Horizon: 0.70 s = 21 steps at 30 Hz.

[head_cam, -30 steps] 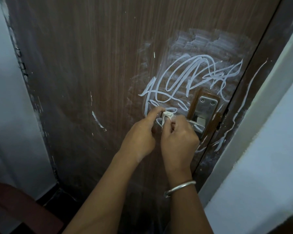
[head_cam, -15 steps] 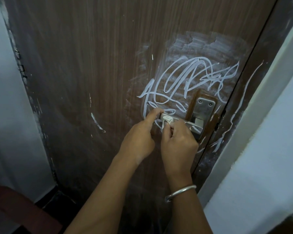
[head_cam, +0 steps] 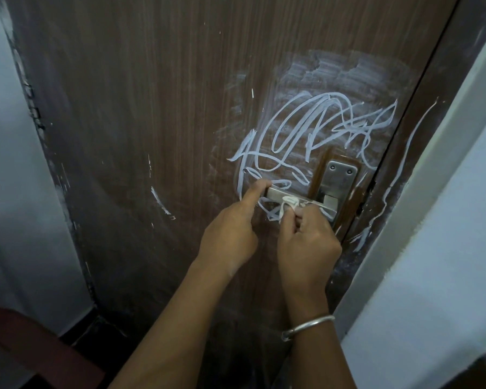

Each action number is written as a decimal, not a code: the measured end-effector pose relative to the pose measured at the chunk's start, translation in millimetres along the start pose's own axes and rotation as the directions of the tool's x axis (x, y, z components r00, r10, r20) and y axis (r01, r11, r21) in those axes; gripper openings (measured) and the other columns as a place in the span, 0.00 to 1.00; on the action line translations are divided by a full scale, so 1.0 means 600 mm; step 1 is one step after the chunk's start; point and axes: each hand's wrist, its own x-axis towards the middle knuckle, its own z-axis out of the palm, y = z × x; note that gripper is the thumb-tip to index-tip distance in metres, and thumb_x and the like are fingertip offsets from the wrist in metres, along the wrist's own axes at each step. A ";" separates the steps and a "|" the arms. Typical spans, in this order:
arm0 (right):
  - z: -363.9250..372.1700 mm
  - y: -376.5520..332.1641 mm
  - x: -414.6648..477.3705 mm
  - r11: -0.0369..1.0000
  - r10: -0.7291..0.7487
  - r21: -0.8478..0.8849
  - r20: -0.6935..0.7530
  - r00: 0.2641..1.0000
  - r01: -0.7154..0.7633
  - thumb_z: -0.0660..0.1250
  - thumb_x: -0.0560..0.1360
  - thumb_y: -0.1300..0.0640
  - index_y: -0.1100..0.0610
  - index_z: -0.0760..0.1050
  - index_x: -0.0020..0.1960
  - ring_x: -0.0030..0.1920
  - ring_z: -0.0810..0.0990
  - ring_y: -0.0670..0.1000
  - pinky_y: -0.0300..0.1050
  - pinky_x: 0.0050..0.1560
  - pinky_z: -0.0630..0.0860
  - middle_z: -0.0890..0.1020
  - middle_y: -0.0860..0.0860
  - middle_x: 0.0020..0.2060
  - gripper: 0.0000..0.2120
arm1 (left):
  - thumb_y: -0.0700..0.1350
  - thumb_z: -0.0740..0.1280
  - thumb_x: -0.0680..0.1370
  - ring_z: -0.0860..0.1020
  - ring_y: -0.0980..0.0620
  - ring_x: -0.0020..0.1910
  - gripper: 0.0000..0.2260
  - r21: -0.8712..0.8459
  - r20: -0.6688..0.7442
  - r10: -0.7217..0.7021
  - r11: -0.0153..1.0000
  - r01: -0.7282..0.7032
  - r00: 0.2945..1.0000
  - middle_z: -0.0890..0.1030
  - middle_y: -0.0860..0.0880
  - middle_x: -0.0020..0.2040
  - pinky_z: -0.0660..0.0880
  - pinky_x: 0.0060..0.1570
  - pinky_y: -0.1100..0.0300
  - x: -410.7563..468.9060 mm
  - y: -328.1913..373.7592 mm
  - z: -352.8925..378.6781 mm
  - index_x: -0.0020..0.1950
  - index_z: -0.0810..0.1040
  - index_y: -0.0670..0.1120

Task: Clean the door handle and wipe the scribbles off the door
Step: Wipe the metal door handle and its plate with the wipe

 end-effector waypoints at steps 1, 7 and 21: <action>0.001 -0.001 0.003 1.000 0.006 -0.001 -0.004 1.000 -0.006 0.70 0.73 0.63 0.61 0.73 0.36 0.26 0.73 0.52 0.41 0.26 0.68 0.76 0.55 0.27 0.08 | 0.31 0.59 0.69 0.78 0.45 0.43 0.39 0.010 -0.003 0.001 1.000 -0.001 1.000 0.77 0.52 0.40 0.76 0.40 0.48 0.000 0.001 0.001 0.67 0.54 0.70; 0.001 -0.004 0.001 0.999 -0.029 -0.024 0.015 0.999 0.030 0.70 0.72 0.64 0.61 0.74 0.36 0.26 0.74 0.53 0.41 0.26 0.68 0.76 0.55 0.27 0.08 | 0.32 0.59 0.69 0.78 0.46 0.41 0.40 0.038 -0.020 -0.012 0.999 0.012 1.000 0.77 0.51 0.40 0.72 0.36 0.53 -0.004 0.003 0.003 0.68 0.52 0.70; -0.015 0.017 0.001 1.000 0.016 -0.005 -0.018 1.000 -0.017 0.69 0.74 0.61 0.62 0.75 0.39 0.29 0.76 0.52 0.40 0.30 0.71 0.78 0.55 0.30 0.06 | 0.32 0.59 0.69 0.74 0.50 0.35 0.41 0.047 -0.008 -0.016 0.999 0.017 1.000 0.75 0.52 0.36 0.70 0.35 0.54 -0.007 0.007 0.004 0.69 0.51 0.69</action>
